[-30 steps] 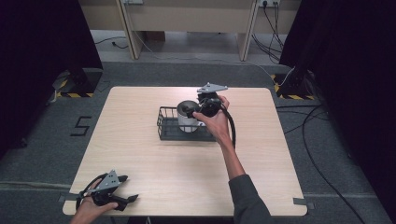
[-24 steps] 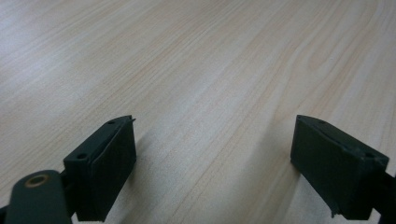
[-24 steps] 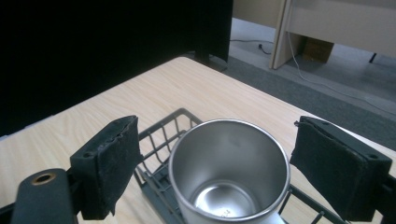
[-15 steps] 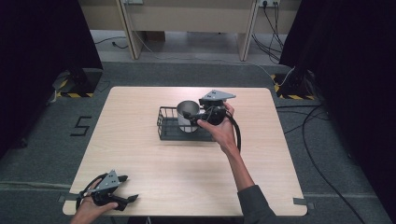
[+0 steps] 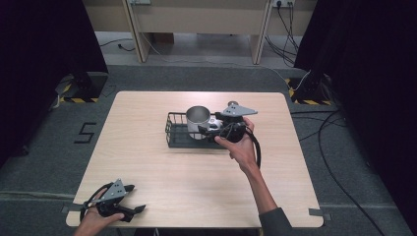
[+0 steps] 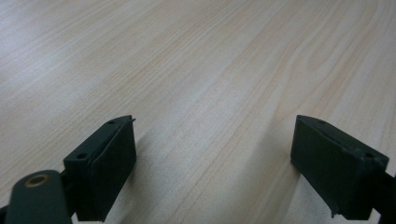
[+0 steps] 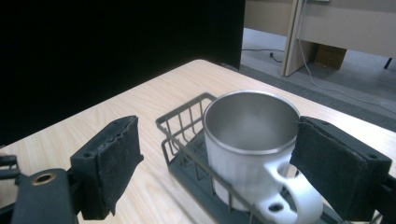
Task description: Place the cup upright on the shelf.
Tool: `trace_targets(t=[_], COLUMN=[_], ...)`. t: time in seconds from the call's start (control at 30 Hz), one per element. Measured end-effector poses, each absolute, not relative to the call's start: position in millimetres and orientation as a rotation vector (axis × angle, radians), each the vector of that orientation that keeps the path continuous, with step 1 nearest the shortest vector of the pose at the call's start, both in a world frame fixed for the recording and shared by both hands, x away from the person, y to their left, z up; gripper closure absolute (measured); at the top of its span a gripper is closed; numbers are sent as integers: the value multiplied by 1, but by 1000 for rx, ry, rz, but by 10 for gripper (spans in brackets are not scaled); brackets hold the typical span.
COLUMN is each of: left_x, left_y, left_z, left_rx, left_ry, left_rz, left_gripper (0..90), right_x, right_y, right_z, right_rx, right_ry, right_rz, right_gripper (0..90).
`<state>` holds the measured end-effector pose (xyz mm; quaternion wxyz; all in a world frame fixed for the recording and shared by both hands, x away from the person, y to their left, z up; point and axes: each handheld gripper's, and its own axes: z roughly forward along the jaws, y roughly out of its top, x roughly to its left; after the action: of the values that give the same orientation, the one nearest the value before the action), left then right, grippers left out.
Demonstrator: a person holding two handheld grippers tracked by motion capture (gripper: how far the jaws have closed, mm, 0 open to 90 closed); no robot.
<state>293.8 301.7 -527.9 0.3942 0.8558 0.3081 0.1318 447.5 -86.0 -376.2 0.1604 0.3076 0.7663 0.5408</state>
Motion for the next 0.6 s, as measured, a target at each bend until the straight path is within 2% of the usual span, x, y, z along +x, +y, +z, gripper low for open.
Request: trace_targets(t=[0.6], left_x=[294], left_y=[302], left_z=[-528], left_rx=[2169], left_ry=[782], left_rz=[336], left_gripper=[136], right_x=[406], right_y=[-114], right_z=[-390], right_rx=[874], right_ry=[2166], right_rz=[1513], right_gripper=[152])
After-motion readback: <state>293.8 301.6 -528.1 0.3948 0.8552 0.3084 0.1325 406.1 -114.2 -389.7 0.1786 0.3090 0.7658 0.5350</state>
